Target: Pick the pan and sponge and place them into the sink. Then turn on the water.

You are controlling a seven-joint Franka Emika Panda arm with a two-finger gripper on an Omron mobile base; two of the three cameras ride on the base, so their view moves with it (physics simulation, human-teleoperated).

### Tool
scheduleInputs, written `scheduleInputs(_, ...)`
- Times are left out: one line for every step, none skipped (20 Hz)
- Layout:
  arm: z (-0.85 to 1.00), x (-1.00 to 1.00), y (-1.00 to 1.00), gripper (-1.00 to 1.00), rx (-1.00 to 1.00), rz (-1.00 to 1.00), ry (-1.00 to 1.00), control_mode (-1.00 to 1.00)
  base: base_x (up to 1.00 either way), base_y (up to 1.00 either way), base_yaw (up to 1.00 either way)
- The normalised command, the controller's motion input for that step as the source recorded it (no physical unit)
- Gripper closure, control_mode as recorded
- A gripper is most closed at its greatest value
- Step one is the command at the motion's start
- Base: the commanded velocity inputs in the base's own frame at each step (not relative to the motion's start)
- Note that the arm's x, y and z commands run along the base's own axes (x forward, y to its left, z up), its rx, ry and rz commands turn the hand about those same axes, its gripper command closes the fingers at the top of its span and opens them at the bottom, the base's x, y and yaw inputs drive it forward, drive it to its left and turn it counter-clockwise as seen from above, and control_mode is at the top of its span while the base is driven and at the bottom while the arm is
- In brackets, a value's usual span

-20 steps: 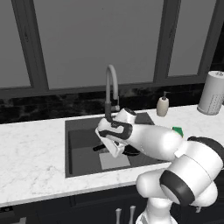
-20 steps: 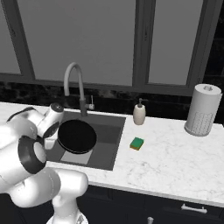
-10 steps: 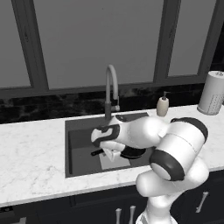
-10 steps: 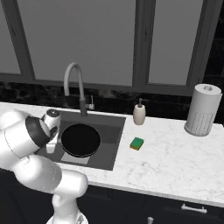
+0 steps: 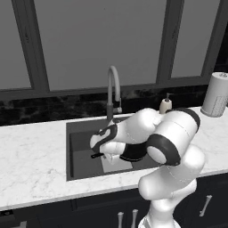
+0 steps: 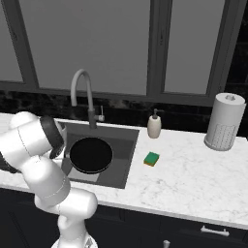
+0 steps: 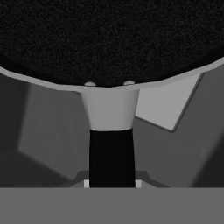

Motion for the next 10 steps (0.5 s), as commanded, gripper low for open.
scheduleInputs(-0.24, 0.17, 0.0, 1.0, -0.02, -0.02, 0.0, -1.0, 0.0, 0.0, 0.0)
scheduleInputs(-0.25, 0.16, 0.01, 1.0, -0.02, -0.01, 0.0, -1.0, 0.0, 0.0, 0.0)
scheduleInputs(-0.29, 0.14, 0.04, 1.0, -0.03, -0.01, 0.0, -1.0, 0.0, 0.0, 0.0)
scheduleInputs(-0.28, 0.15, 0.05, 1.0, -0.03, -0.01, 0.0, -1.0, 0.0, 0.0, 0.0)
scheduleInputs(-0.28, 0.12, 0.06, 1.0, -0.03, -0.01, 0.02, -1.0, 0.0, 0.0, 0.0)
scheduleInputs(-0.3, 0.09, 0.06, 1.0, -0.03, -0.01, 0.03, -1.0, 0.0, 0.0, 0.0)
scheduleInputs(-0.31, 0.08, 0.09, 1.0, -0.03, -0.01, 0.04, -1.0, 0.0, 0.0, 0.0)
scheduleInputs(-0.36, 0.1, 0.11, 1.0, -0.04, -0.01, 0.05, -1.0, 0.0, 0.0, 0.0)
scheduleInputs(-0.37, 0.1, 0.14, 1.0, -0.05, -0.01, 0.05, -1.0, 0.0, 0.0, 0.0)
scheduleInputs(-0.37, 0.11, 0.15, 1.0, -0.04, 0.0, 0.05, -1.0, 0.0, 0.0, 0.0)
